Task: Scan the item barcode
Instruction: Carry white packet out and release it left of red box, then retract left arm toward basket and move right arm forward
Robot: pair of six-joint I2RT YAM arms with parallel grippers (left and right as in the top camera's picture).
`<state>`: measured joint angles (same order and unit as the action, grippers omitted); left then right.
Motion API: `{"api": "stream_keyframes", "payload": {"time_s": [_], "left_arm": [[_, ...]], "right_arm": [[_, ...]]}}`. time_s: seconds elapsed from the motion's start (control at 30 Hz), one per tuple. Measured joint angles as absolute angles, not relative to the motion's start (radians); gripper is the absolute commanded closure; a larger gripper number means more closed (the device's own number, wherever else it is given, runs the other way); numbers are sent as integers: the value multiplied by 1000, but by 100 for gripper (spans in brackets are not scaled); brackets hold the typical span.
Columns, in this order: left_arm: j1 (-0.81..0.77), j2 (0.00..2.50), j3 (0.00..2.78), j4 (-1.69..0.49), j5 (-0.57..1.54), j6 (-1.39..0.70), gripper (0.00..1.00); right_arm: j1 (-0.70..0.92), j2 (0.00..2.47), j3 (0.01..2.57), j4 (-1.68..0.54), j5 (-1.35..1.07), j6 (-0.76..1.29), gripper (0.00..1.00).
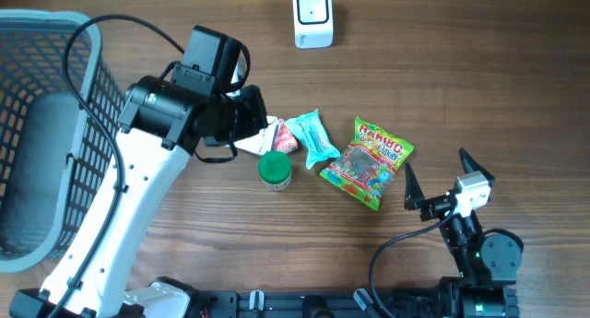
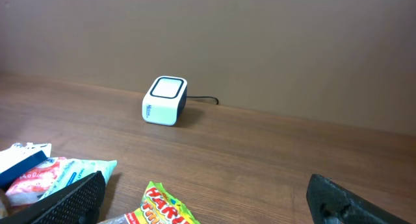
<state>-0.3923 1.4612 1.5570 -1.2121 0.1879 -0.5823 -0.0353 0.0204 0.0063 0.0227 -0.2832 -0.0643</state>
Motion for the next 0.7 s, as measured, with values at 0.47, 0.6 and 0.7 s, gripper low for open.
{"api": "stream_keyframes", "payload": {"time_s": [0.47, 0.6, 0.7], "left_arm": [[-392, 1461, 1557, -1131, 93, -716, 96], [-392, 1461, 1557, -1052, 63, -736, 96], [-392, 1461, 1557, -1045, 57, -740, 96]], "right_arm": [[-35, 20, 6, 23, -283, -64, 0], [-35, 20, 6, 23, -283, -65, 0], [-35, 20, 6, 23, -290, -23, 0]]}}
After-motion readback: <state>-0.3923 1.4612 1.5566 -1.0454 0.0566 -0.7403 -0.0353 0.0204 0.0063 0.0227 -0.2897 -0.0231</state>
